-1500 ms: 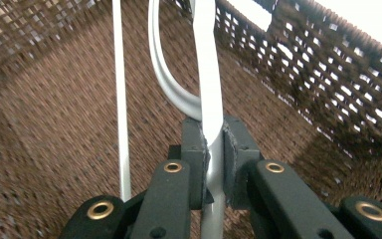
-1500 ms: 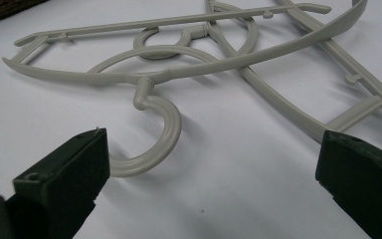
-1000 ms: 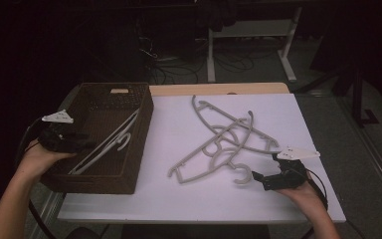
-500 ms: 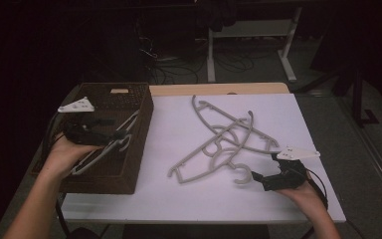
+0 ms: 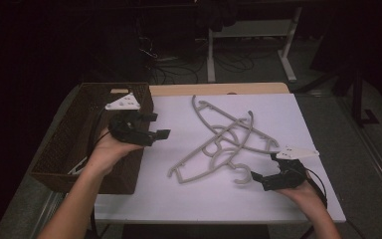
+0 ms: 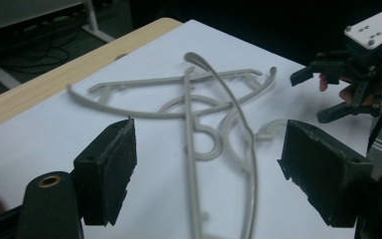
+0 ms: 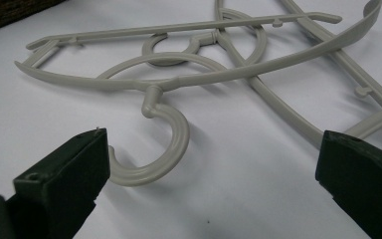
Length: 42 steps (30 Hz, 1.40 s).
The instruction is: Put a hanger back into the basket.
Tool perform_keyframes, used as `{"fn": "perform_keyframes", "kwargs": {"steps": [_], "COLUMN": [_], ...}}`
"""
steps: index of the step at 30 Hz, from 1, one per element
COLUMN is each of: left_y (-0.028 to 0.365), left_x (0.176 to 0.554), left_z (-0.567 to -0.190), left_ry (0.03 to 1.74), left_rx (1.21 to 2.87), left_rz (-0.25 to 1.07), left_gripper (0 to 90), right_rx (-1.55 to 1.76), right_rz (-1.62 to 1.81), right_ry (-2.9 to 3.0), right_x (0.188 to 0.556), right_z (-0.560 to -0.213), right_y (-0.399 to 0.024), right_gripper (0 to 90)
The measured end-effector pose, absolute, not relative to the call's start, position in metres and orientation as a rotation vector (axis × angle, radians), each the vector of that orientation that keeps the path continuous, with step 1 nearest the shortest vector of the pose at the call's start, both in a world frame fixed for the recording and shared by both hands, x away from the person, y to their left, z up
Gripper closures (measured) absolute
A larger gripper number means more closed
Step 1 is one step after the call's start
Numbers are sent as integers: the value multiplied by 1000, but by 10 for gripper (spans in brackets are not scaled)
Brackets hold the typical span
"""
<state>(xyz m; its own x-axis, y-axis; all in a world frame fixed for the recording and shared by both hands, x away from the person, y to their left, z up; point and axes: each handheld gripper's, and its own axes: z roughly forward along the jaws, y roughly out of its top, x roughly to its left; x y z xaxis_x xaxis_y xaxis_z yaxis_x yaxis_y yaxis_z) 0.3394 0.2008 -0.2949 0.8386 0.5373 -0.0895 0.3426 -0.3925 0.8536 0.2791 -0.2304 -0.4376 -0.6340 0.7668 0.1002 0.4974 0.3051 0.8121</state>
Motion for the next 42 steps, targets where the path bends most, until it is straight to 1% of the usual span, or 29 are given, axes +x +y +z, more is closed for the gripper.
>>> {"fn": "perform_keyframes", "kwargs": {"steps": [2, 3, 4, 5, 7, 14, 22, 23, 25, 31, 36, 37, 39, 40, 41, 42], "left_y": [195, 177, 177, 165, 160, 125, 109, 104, 101, 87, 76, 74, 71, 70, 70, 69], "left_x": [339, 338, 338, 338, 338, 339, 341, 341, 341, 340, 337, 337, 335, 335, 334, 334], "left_z": [-296, -301, -301, -307, -311, -350, -400, -409, -413, -437, -449, -450, -452, -453, -453, -453], "left_ry": [641, 621, 621, 602, 598, 567, 582, 582, 579, 572, 533, 526, 511, 505, 498, 495], "left_rx": [2018, 2021, 2021, 2029, 2033, 2088, 2129, 2165, 2181, 2263, 2344, 2358, 2382, 2397, 2403, 2411], "left_rz": [239, 224, 224, 206, 194, 151, 87, 100, 108, 103, 90, 95, 103, 114, 138, 156], "left_gripper": [215, 205, 199, 196, 190, 169, 172, 174, 176, 249, 340, 350, 405, 419, 431, 464], "right_rx": [1141, 1138, 1138, 1132, 1132, 1127, 1144, 1141, 1138, 1135, 1140, 1140, 1141, 1142, 1142, 1142], "right_rz": [1245, 1242, 1242, 1242, 1242, 1242, 1233, 1232, 1232, 1231, 1235, 1234, 1237, 1236, 1235, 1235], "right_ry": [2273, 2280, 2280, 2286, 2289, 2291, 2306, 2310, 2311, 2312, 2304, 2304, 2302, 2302, 2302, 2302], "right_x": [279, 280, 280, 280, 280, 279, 280, 281, 281, 280, 280, 280, 280, 280, 280, 280], "right_z": [-437, -438, -438, -438, -438, -438, -439, -440, -440, -440, -439, -439, -439, -439, -439, -439], "right_y": [-230, -230, -230, -229, -229, -229, -228, -228, -227, -227, -229, -229, -230, -229, -229, -229], "right_gripper": [5, 5, 5, 5, 5, 5, 8, 8, 8, 8, 8, 8, 8, 8, 8, 8]}}
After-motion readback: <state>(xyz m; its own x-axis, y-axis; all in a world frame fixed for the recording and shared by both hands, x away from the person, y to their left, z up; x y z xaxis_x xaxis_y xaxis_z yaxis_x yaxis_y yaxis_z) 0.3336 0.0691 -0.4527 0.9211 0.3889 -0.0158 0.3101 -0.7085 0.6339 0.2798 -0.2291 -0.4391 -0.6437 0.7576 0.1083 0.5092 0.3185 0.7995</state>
